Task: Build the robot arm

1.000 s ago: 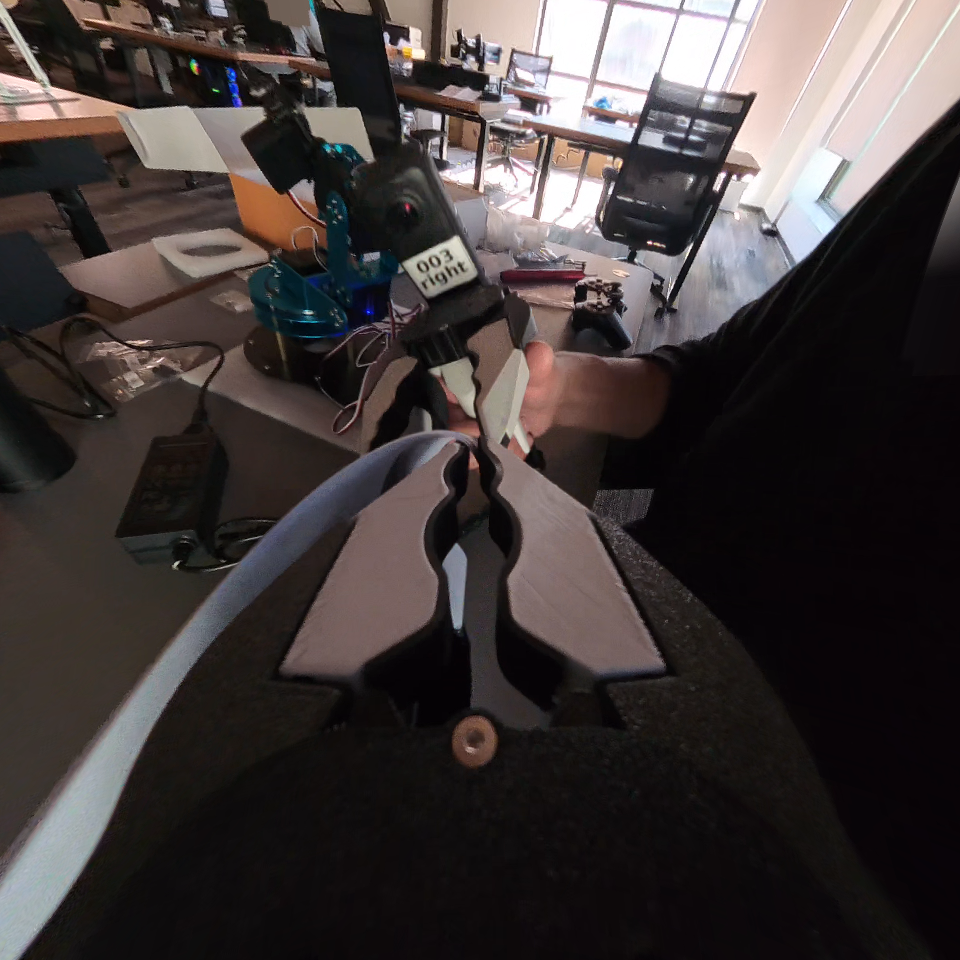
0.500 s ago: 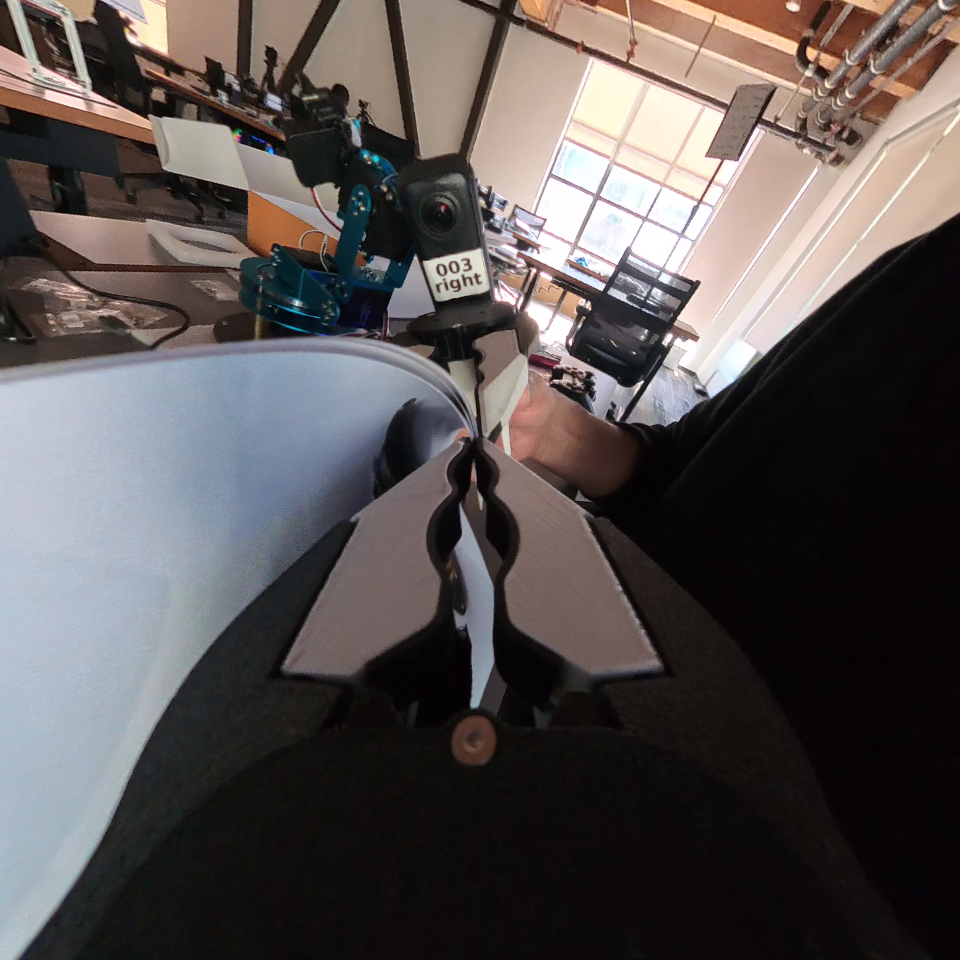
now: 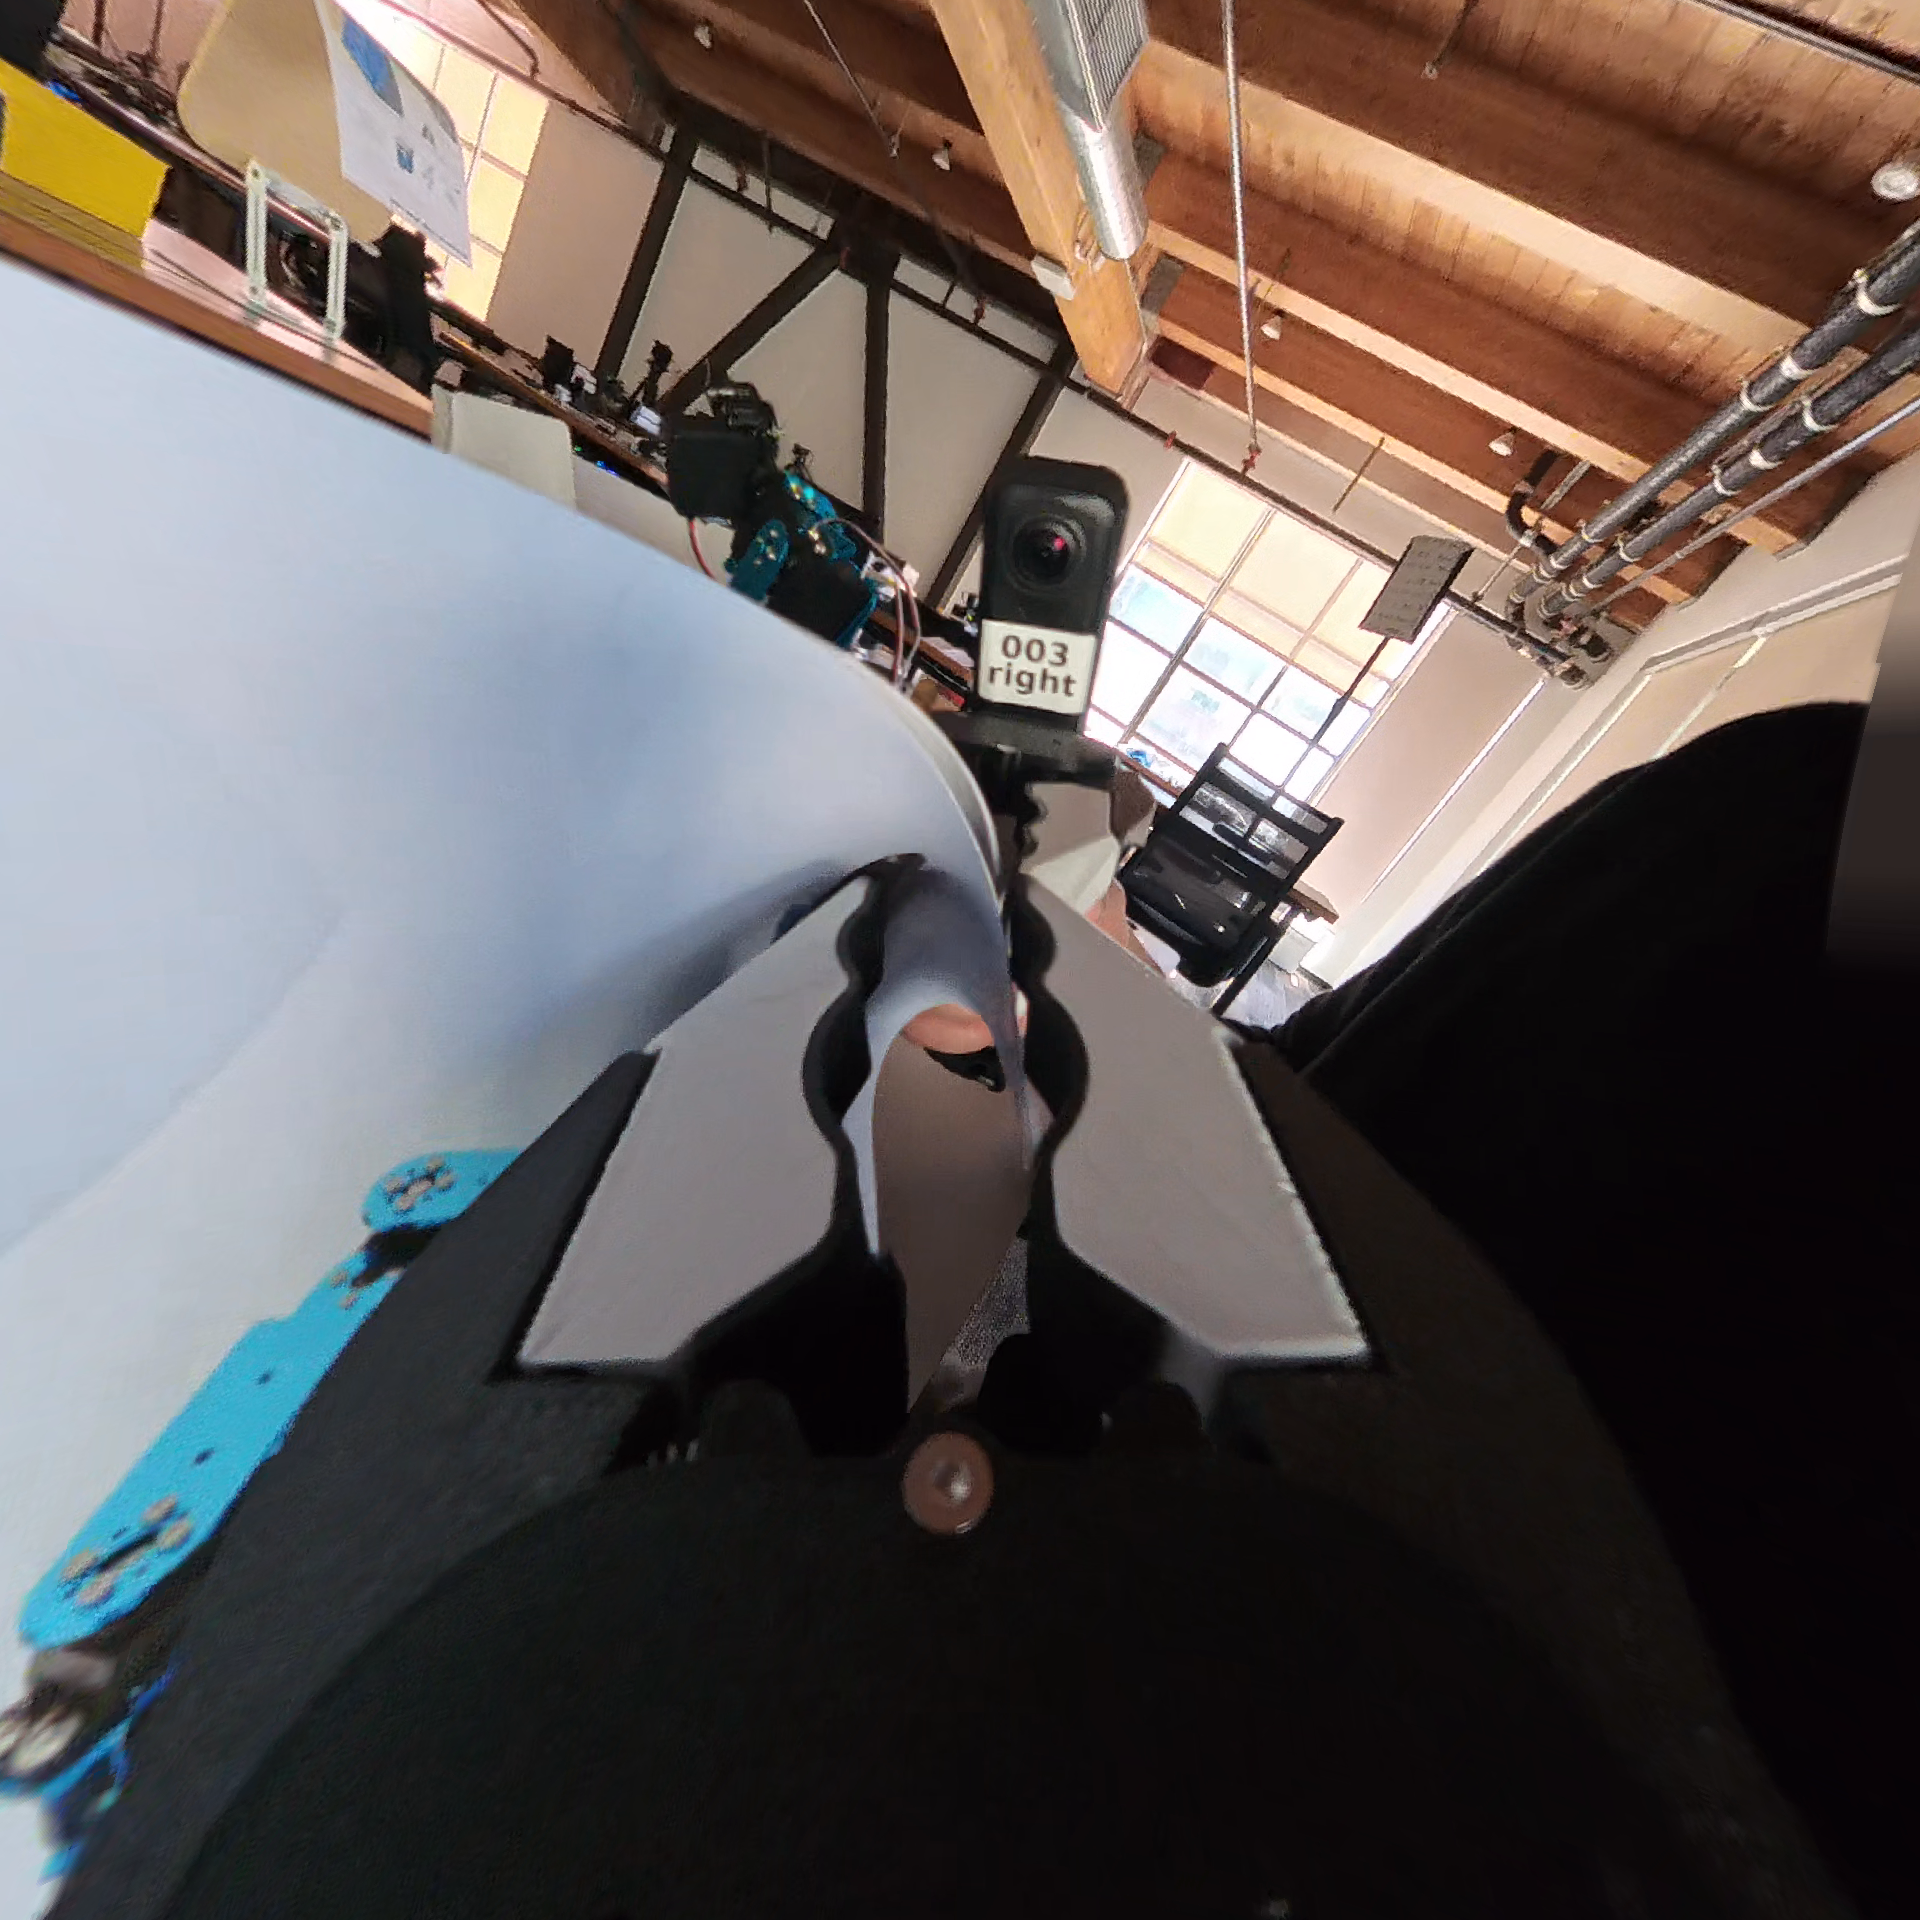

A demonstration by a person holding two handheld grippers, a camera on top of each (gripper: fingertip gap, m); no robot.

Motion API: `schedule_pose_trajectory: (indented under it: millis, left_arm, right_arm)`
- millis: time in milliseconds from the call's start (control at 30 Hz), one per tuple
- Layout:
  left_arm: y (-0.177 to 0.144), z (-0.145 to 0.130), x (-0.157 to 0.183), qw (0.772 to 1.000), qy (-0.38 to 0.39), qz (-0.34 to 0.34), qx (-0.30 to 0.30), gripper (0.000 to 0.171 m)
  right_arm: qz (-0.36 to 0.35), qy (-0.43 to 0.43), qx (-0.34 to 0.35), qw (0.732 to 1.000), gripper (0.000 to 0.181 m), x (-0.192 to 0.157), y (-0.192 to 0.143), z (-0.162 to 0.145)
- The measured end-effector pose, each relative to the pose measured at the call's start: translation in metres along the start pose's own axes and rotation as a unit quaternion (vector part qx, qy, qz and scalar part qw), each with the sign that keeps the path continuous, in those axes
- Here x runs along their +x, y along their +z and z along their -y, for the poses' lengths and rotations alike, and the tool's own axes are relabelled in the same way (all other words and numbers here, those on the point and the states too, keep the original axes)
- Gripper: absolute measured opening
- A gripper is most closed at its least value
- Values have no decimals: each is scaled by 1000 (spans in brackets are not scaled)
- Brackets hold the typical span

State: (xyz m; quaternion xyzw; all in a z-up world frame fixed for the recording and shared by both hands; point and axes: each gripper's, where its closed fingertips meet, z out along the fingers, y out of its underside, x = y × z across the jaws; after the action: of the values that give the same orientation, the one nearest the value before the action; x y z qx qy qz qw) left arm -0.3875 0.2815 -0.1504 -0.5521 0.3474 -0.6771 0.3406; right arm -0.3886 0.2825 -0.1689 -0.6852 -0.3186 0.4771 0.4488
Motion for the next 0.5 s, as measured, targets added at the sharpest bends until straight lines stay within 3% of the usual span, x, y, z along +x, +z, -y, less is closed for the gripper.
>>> schedule_pose_trajectory:
  millis: [100, 200, 500]
  left_arm:
    - [1, 2, 4, 1000, 14, -1, -1, 9]
    - [2, 1, 9, 999, 32, -5, -6, 1]
    - [1, 2, 25, 997, 28, -76, 6, 2]
  right_arm:
    - [-25, -36, -15, 999, 31, -2, 4, -3]
    - [-11, -18, -11, 1000, 32, -4, 2, -2]
    - [146, 162, 64, 974, 27, -16, -6, 9]
